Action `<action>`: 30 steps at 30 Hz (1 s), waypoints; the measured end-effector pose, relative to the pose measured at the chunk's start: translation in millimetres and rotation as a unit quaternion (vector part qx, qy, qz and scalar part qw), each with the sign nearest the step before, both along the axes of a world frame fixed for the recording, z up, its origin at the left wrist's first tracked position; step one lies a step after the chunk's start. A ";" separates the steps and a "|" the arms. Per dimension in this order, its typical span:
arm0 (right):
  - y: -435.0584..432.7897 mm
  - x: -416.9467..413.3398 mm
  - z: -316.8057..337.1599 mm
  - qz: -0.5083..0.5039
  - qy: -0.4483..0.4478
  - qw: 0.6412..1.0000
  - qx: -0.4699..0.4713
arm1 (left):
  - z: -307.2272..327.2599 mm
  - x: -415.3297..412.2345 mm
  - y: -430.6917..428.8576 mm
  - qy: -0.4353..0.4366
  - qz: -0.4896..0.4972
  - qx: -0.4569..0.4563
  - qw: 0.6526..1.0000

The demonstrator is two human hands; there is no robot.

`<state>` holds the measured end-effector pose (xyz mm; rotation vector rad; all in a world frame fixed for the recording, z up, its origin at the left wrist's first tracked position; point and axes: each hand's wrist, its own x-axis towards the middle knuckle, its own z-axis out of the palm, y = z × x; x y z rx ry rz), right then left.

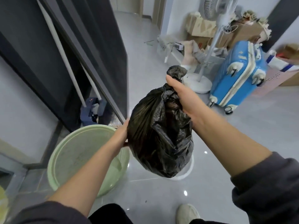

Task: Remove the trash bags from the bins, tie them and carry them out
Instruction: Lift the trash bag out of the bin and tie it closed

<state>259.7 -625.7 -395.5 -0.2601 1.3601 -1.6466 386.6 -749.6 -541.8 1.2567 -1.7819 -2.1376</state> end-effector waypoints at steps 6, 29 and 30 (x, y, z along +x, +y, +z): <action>55.7 -47.5 -88.9 -0.060 -0.081 0.994 0.047 | -53.7 -53.4 45.8 0.007 -0.128 0.016 0.992; 102.9 -125.4 -302.8 -0.117 -0.149 0.972 0.143 | -293.1 -139.2 60.1 -0.356 -0.130 -0.193 0.905; 103.0 -126.5 -306.0 -0.110 -0.155 0.972 0.140 | -297.5 -140.6 61.1 -0.369 -0.143 -0.199 0.896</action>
